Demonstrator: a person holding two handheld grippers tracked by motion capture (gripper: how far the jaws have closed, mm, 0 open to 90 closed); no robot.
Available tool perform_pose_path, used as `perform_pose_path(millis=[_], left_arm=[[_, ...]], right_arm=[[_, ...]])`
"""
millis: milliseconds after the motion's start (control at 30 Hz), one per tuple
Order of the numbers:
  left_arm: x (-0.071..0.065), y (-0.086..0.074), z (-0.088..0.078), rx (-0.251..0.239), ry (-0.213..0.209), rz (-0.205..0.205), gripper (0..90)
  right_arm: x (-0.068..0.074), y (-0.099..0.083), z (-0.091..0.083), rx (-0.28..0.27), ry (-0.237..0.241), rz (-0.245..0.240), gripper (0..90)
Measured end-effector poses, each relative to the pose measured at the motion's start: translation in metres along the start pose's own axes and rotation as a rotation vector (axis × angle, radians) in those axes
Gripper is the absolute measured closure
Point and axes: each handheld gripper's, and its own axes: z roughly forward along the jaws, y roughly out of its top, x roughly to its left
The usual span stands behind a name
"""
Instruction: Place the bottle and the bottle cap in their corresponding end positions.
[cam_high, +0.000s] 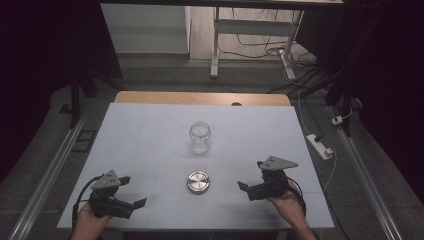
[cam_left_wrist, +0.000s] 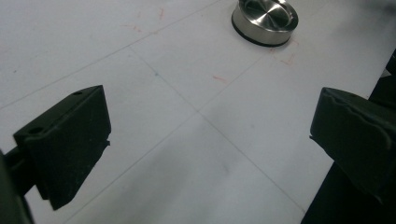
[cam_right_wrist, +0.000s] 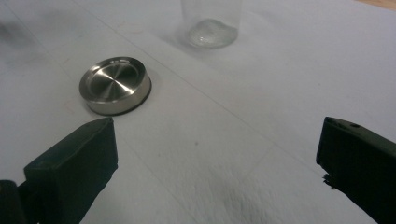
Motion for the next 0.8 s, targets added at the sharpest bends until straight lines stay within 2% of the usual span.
perform_pose_path(millis=[267, 467, 633, 800], left_arm=[[0.003, -0.015, -0.011, 0.009, 0.033, -0.03, 0.0], [0.003, -0.027, -0.019, 0.027, 0.087, -0.042, 0.0], [0.002, -0.034, -0.02, 0.066, 0.127, -0.047, 0.0], [0.003, -0.034, -0.019, 0.073, 0.127, -0.055, 0.0]], right_arm=[[-0.003, -0.022, -0.024, -0.004, -0.065, 0.018, 0.0], [-0.007, -0.043, -0.04, 0.017, -0.11, 0.073, 0.0], [-0.007, -0.061, -0.048, 0.068, -0.149, 0.096, 0.0], [-0.01, -0.064, -0.056, 0.043, -0.149, 0.153, 0.0]])
